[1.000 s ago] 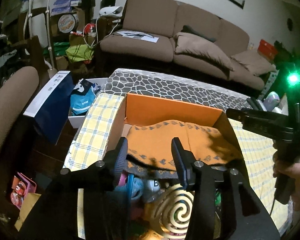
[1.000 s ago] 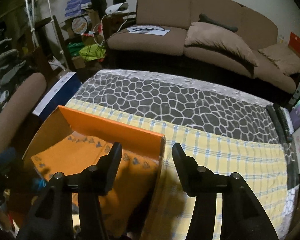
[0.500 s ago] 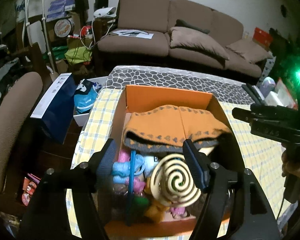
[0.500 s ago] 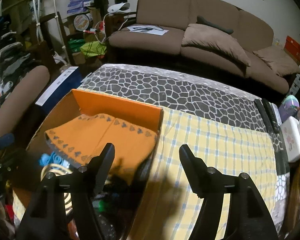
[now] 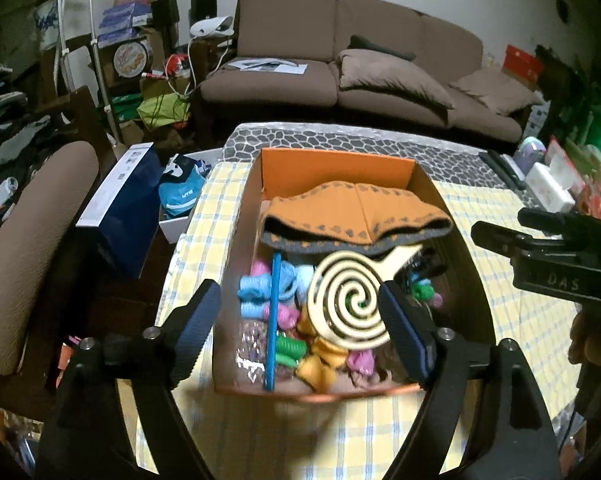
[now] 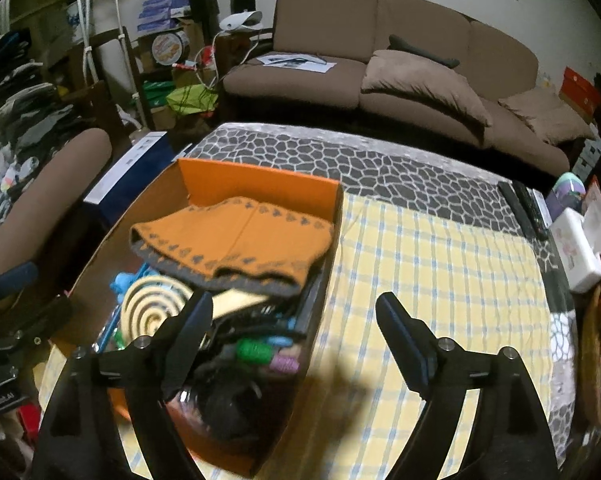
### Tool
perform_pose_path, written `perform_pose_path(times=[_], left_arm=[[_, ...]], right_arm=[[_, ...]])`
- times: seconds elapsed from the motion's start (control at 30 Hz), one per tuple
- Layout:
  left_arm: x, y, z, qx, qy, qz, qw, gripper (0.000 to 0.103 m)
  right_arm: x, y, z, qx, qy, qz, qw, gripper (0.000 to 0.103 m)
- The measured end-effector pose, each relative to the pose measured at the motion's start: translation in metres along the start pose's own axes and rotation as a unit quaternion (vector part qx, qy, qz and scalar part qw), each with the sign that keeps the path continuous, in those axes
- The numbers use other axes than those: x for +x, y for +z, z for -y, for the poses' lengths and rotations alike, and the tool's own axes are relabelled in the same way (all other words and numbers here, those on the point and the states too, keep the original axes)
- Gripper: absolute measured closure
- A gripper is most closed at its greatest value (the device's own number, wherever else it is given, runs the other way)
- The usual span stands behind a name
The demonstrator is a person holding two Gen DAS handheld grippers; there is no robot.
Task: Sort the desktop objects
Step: 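Withdraw both grippers back from the box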
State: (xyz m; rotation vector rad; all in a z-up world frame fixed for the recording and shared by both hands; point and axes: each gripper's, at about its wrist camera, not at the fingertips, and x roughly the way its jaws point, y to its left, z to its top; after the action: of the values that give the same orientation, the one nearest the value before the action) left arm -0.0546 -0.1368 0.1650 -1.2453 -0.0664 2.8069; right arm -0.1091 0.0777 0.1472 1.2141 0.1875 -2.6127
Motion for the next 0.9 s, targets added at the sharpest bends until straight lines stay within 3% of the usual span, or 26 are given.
perform_pose_path(times=[0.17, 0.2, 0.57, 0.9], left_arm=[[-0.014, -0.017, 0.004, 0.001, -0.01, 0.003, 0.9999, 0.0], [-0.016, -0.02, 0.006, 0.003, -0.013, 0.004, 0.9999, 0.0], [-0.035, -0.053, 0.015, 0.006, -0.019, 0.003, 0.9998, 0.0], [-0.028, -0.091, 0.022, -0.003, -0.017, 0.003, 0.9999, 0.0]], right_arm=[[-0.012, -0.021, -0.003, 0.011, -0.004, -0.003, 1.0, 0.004], [-0.015, -0.025, -0.003, 0.014, -0.008, -0.001, 1.0, 0.0], [-0.031, -0.07, -0.006, 0.034, -0.013, -0.015, 0.999, 0.001], [-0.042, -0.112, -0.011, 0.043, -0.02, -0.01, 0.999, 0.001]])
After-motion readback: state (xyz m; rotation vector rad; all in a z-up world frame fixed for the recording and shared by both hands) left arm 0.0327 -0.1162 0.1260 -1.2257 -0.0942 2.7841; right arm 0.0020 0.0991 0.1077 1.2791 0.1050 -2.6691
